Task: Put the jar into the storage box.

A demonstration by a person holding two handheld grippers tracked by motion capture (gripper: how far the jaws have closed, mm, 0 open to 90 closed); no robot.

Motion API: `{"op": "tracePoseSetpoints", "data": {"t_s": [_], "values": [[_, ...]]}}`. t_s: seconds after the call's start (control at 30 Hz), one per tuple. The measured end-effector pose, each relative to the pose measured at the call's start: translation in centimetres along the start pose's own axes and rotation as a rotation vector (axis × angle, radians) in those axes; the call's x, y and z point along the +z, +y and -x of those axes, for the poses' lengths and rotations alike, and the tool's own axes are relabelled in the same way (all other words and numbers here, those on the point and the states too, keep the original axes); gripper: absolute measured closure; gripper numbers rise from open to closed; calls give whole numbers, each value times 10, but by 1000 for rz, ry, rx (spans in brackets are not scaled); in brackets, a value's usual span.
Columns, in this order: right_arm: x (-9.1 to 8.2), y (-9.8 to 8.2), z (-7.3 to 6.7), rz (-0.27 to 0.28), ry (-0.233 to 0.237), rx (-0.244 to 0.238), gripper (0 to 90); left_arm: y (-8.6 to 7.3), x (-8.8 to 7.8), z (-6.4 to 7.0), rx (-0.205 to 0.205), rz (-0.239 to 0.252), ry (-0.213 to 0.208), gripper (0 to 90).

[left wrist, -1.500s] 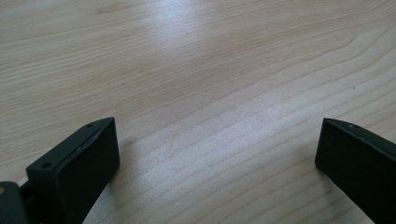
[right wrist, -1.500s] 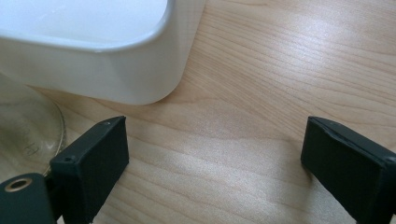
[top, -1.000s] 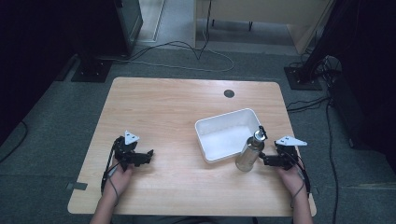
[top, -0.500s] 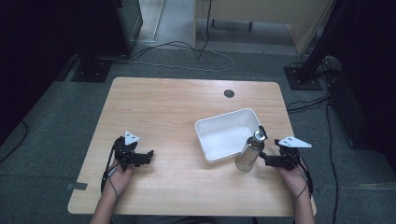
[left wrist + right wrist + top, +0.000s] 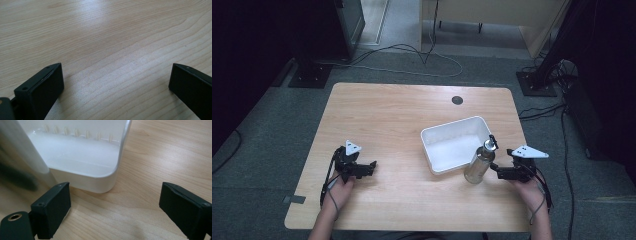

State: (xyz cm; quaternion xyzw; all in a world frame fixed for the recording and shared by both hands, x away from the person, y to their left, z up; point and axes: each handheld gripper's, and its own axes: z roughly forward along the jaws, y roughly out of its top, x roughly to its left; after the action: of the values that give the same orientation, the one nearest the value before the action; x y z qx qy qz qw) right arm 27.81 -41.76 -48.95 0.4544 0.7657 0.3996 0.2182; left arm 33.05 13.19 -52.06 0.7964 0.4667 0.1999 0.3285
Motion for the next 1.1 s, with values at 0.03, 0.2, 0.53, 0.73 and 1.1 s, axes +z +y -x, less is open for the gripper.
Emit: {"op": "tracePoseSetpoints", "data": {"t_s": [0.03, 0.2, 0.53, 0.73, 1.1], "values": [[-1, 1, -1, -4, 5, -4, 100, 0, 0, 0, -1, 0, 0, 0], [-7, 3, -5, -30, 23, -39, 101, 0, 0, 0, 0, 0, 0, 0], [-7, 5, -11, -79, 60, -70, 101, 0, 0, 0, 0, 0, 0, 0], [-12, 7, -15, -103, 101, -91, 101, 0, 0, 0, 0, 0, 0, 0], [-15, 10, -27, -113, 193, -155, 102, 0, 0, 0, 0, 0, 0, 0]]}}
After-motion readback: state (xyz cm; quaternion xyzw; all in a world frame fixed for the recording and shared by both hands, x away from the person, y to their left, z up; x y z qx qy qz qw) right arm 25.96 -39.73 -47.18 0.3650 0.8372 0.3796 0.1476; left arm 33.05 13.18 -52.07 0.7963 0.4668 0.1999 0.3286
